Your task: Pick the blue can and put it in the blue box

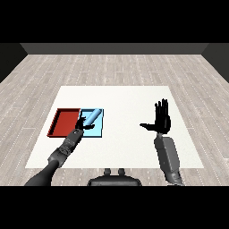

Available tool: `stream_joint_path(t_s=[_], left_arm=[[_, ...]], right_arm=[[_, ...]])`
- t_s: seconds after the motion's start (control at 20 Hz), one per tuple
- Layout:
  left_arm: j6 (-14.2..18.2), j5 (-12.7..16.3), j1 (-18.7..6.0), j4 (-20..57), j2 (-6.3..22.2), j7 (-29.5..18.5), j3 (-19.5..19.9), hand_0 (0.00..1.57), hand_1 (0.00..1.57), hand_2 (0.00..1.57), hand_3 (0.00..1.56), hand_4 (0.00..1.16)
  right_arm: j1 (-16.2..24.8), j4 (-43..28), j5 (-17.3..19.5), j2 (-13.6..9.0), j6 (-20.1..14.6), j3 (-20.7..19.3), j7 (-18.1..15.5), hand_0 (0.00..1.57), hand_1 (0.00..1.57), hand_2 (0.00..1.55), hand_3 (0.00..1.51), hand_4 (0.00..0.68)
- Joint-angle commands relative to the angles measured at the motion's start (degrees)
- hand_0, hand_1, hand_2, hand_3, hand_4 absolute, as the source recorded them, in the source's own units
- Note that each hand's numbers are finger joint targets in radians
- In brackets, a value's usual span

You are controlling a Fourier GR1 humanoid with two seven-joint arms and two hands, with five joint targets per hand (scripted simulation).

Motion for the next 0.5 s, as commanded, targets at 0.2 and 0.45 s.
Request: stream_joint_path(t_s=[0.2,0.45], left_arm=[[9.2,3.1,2.5,-2.6,0.8,-8.2,4.8,0.00,0.00,0.00,0.00,0.00],[14.1,6.1,2.1,-10.0,-0.9,-20.1,8.8,0.00,0.00,0.00,0.00,0.00]], right_arm=[[-4.6,3.0,0.0,1.8,-0.6,0.2,0.5,0.00,0.00,0.00,0.00,0.000],[0.2,-2.5,-2.2,0.4,2.3,-0.3,1.0,0.00,0.00,0.00,0.00,0.000]])
